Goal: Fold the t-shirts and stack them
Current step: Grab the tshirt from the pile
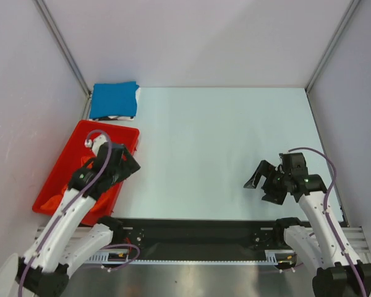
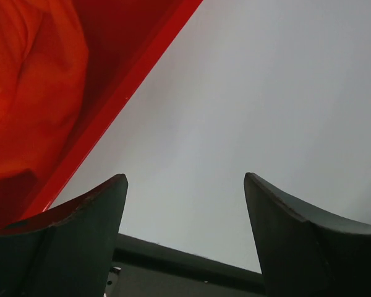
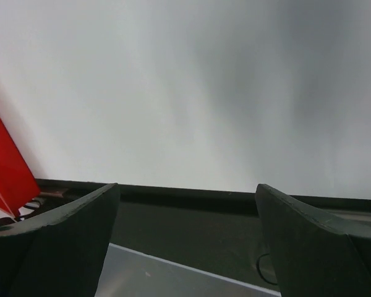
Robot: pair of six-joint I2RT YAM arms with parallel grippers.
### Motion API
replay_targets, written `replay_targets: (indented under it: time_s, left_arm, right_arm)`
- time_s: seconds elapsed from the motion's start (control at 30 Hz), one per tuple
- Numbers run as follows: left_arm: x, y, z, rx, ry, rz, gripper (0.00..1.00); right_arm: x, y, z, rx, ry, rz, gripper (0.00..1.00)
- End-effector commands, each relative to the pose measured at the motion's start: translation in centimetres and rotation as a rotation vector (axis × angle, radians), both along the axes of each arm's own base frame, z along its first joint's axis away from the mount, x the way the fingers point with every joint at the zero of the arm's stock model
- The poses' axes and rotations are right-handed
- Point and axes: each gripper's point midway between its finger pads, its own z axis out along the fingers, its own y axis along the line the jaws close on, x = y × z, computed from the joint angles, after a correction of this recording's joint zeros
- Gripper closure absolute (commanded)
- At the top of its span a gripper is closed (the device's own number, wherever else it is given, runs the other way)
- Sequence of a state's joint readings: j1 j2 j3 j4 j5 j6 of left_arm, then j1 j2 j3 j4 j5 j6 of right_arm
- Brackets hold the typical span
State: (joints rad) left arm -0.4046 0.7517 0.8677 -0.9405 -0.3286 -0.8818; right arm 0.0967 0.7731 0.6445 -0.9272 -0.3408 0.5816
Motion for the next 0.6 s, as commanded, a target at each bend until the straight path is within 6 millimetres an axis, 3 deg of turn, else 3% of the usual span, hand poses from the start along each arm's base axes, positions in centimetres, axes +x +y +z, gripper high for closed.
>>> replay_targets:
  time_s: [0.0,0.07,0.1,0.17,0.2,0.27,0.33,0.43,0.53,0.57]
  left_arm:
    - [-1.2,1.3,-1.4,0.123,0.176,-0.034,0.18]
    - [-1.0,2.7,-2.6,0.166,0.277,0.009,0.20]
    - [-0.6,4.7,-2.5,0.165,0.298,0.087,0.23]
    - [-0.1,6.9,-2.7,0.147,0.315,0.183,0.24]
    - [0.0,9.2,-2.7,0.130,0.314,0.281,0.24]
    - [0.2,12.5,-2.9,0.177,0.322,0.419,0.21]
    - [0.4,14.6,-4.0,0.232,0.386,0.489,0.18]
    - [1.1,16.3,-6.6,0.252,0.492,0.519,0.15]
    - [2.6,16.3,-8.7,0.210,0.554,0.502,0.21]
    - [3.1,16.4,-8.8,0.208,0.555,0.507,0.27]
  right_arm:
    - [0.5,-0.2,1.3,-0.032,-0.021,0.042,0.01]
    - [0.9,0.1,2.1,-0.026,-0.045,0.071,0.00]
    - [1.5,0.1,3.2,-0.038,-0.079,0.088,0.00]
    - [1.5,0.1,4.0,-0.061,-0.090,0.114,0.00]
    - [1.8,0.2,4.6,-0.067,-0.103,0.133,0.00]
    - [1.8,0.5,5.0,-0.071,-0.106,0.163,0.00]
    - [1.4,1.2,5.2,-0.059,-0.101,0.201,0.00]
    - [0.9,1.8,5.6,-0.052,-0.093,0.232,0.00]
    - [0.5,2.0,5.9,-0.046,-0.107,0.244,0.00]
    - [0.3,2.0,5.9,-0.046,-0.107,0.245,0.00]
